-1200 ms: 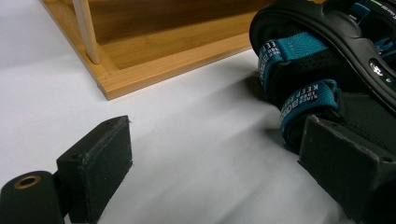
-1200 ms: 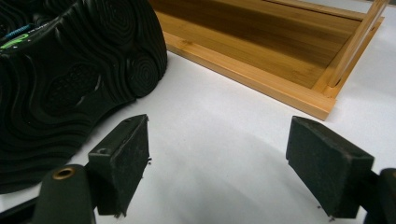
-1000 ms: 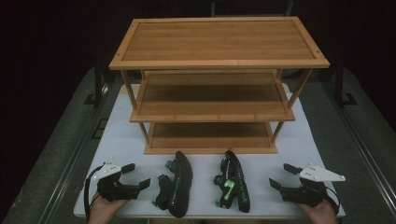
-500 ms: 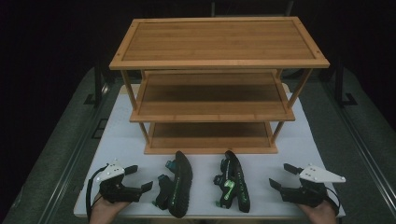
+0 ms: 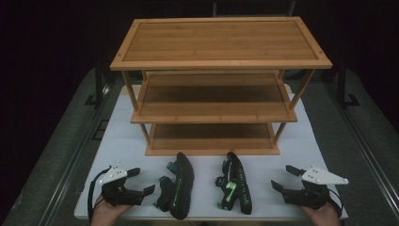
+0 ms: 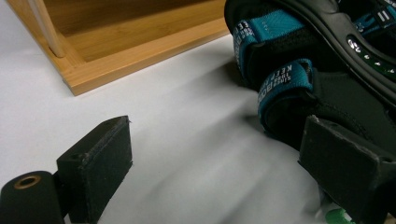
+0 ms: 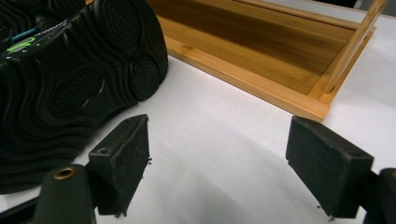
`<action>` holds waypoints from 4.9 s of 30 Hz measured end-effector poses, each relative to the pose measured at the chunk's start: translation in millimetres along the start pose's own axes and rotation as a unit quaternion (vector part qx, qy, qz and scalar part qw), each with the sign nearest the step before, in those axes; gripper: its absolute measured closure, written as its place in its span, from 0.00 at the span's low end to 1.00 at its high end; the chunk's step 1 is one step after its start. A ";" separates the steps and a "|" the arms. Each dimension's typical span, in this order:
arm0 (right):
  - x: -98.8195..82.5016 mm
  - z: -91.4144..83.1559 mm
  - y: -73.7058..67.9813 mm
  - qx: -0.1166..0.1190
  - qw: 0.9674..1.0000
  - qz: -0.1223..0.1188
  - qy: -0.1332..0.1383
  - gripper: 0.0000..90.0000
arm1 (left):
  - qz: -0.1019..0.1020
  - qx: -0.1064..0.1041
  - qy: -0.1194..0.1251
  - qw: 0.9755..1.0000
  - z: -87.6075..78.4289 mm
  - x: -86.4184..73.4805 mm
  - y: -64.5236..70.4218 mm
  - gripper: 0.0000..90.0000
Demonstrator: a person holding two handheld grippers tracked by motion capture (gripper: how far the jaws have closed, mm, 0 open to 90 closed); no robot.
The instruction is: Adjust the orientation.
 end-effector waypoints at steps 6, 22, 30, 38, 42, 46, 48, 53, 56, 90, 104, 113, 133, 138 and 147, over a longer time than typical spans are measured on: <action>0.1 -0.2 -0.9 0.001 1.000 0.000 0.000 0.23 | 0.007 -0.005 -0.009 1.000 2.1 -1.8 3.5 0.10; 0.6 0.3 -4.5 0.004 1.000 -0.006 -0.001 0.24 | 0.024 -0.010 -0.034 0.999 8.5 -6.1 11.0 0.10; 0.1 2.6 -6.2 0.008 1.000 -0.008 -0.003 0.24 | 0.031 -0.022 -0.048 0.998 16.3 -7.9 13.0 0.23; -1.4 4.6 -8.4 0.012 1.000 -0.009 -0.009 0.24 | 0.039 -0.040 -0.052 0.997 27.6 -1.3 21.0 0.41; -1.9 5.8 -9.2 0.014 1.000 -0.011 -0.011 0.24 | 0.043 -0.056 -0.058 0.996 34.6 0.6 25.9 0.57; -1.5 5.9 -10.6 0.015 1.000 -0.012 -0.011 0.24 | 0.044 -0.068 -0.062 0.995 35.4 3.2 31.8 0.69; -1.2 6.0 -11.9 0.016 1.000 -0.015 -0.011 0.24 | 0.042 -0.068 -0.060 0.995 35.5 4.1 33.0 0.73; -0.9 6.5 -14.6 0.018 1.000 -0.021 -0.012 0.24 | 0.037 -0.076 -0.057 0.995 34.2 6.6 35.7 0.76; -0.6 6.1 -14.4 0.018 1.000 -0.020 -0.012 0.24 | 0.032 -0.084 -0.047 0.995 32.6 11.6 39.0 0.76; 2.1 2.3 -14.0 0.012 1.000 -0.024 -0.004 0.24 | 0.059 -0.134 -0.016 0.989 54.9 48.0 82.3 0.65; 27.7 -8.7 -39.4 0.051 0.997 -0.027 0.047 0.35 | 0.041 -0.137 -0.011 0.990 65.3 45.3 87.3 0.60; 54.6 -10.6 -81.0 0.113 0.991 -0.045 0.060 0.61 | 0.046 -0.138 -0.018 0.989 68.7 42.5 90.6 0.60; 65.8 37.8 -109.4 0.135 0.987 -0.082 0.007 0.92 | 0.047 -0.138 -0.013 0.989 66.3 43.9 90.2 0.62; 59.5 41.1 -106.0 0.123 0.989 -0.084 -0.003 0.96 | 0.045 -0.138 -0.012 0.989 66.1 43.8 89.4 0.63; 58.8 38.5 -101.7 0.114 0.990 -0.088 0.000 0.98 | 0.039 -0.140 -0.009 0.989 66.3 43.6 90.0 0.62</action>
Point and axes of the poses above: each handheld gripper's, and its own axes: z roughly forward along the jaws, x roughly out of its top, y roughly to its right, the point moved 10 cm from there along z, roughly forward along the jaws, and after that the axes turned 1 degree about z, right-handed, at the moved point
